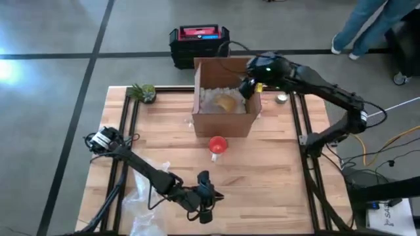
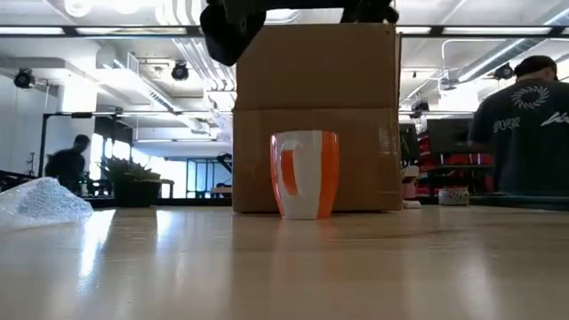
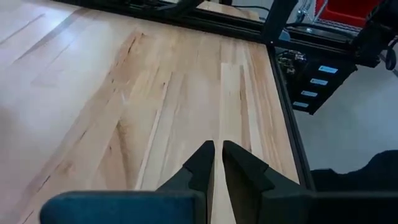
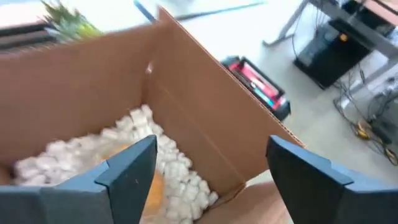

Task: Wrap mug
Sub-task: Prepare the transparent bubble wrap

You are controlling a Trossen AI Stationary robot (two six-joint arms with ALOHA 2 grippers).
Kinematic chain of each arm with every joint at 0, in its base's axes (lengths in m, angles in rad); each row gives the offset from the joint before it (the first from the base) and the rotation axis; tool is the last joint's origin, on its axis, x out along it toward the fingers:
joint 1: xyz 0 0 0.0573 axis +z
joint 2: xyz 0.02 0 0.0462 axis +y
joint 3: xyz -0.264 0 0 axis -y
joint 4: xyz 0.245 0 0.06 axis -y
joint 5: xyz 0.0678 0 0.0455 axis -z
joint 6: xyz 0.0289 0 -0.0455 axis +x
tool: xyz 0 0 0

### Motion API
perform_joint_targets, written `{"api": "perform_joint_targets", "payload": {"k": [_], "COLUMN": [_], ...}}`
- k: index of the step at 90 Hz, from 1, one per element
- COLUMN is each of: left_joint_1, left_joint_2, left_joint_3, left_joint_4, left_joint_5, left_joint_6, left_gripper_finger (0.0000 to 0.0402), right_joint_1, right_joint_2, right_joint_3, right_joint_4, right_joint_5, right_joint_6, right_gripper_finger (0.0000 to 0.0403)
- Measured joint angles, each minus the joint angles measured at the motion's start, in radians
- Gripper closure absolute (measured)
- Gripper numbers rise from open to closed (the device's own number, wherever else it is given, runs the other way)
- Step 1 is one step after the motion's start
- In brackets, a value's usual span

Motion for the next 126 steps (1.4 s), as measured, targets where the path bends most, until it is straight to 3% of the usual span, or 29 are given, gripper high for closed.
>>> {"api": "perform_joint_targets", "payload": {"k": [25, 40, 60, 75, 103, 118, 126], "left_joint_1": [0.000, -0.005, -0.019, -0.046, -0.093, -0.082, -0.081], "left_joint_2": [0.000, -0.006, -0.054, -0.083, -0.144, -0.177, -0.177], "left_joint_3": [-0.003, 0.015, 0.095, 0.122, 0.122, 0.121, 0.108], "left_joint_4": [-0.003, -0.072, -0.382, -0.660, -1.042, -1.206, -1.251], "left_joint_5": [0.000, 0.017, 0.036, 0.060, 0.028, -0.095, -0.098], "left_joint_6": [-0.001, -0.045, -0.164, -0.395, -0.756, -0.946, -1.020], "left_gripper_finger": [0.0381, 0.0381, 0.0381, 0.0381, 0.0381, 0.0381, 0.0381], "right_joint_1": [0.136, 0.307, 0.593, 0.757, 0.852, 0.869, 0.882], "right_joint_2": [-0.148, -0.213, -0.240, -0.228, -0.130, -0.021, 0.035], "right_joint_3": [-0.047, -0.146, -0.312, -0.510, -0.805, -0.846, -0.838], "right_joint_4": [-0.048, -0.093, -0.036, 0.194, 0.690, 0.880, 0.918], "right_joint_5": [-0.289, -0.406, -0.364, -0.267, -0.263, -0.260, -0.262], "right_joint_6": [0.062, 0.092, 0.139, 0.144, 0.243, 0.261, 0.261], "right_gripper_finger": [0.0124, 0.0139, 0.0160, 0.0175, 0.0192, 0.0195, 0.0193]}}
